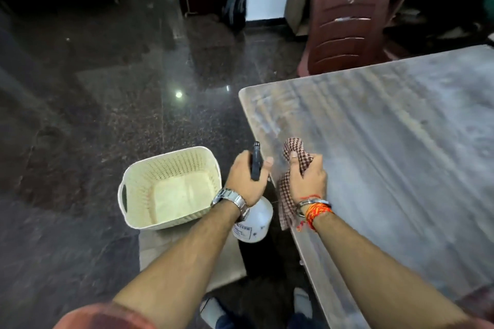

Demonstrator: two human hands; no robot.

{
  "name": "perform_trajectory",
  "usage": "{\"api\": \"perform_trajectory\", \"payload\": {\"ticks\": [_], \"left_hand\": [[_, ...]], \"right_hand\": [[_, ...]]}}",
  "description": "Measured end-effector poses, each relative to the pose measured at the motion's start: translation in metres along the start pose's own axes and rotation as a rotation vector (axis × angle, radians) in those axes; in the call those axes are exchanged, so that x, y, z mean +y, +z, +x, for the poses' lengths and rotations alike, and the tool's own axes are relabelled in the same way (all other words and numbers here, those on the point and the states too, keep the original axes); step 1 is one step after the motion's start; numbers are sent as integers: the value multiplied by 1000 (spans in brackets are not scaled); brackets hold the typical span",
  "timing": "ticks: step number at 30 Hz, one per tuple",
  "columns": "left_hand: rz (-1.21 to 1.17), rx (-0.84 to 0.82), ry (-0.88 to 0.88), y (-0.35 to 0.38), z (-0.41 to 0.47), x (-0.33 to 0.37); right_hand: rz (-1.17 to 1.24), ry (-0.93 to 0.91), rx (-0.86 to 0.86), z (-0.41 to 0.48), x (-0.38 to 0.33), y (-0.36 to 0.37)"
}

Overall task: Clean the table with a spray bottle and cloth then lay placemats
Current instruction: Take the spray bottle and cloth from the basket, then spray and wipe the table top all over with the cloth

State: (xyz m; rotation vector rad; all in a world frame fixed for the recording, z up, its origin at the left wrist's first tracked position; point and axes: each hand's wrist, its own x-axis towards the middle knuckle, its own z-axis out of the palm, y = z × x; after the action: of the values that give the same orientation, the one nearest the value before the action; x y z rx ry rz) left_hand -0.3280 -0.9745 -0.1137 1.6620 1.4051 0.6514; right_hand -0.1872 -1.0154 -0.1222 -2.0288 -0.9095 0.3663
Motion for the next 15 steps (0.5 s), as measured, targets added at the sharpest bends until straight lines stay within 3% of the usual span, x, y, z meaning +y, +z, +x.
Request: {"api": "perform_trajectory", "payload": {"ticks": [6,11,15], "left_hand": [[57,-29,-82,78,-30,58],[56,34,-178,134,-49,96],[70,74,-214,166,-63,120]], "right_hand": [[-152,146,-45,24,58,-74],[-37,51,-115,53,100,-141],[-333,16,-253,71,145,-169]]}}
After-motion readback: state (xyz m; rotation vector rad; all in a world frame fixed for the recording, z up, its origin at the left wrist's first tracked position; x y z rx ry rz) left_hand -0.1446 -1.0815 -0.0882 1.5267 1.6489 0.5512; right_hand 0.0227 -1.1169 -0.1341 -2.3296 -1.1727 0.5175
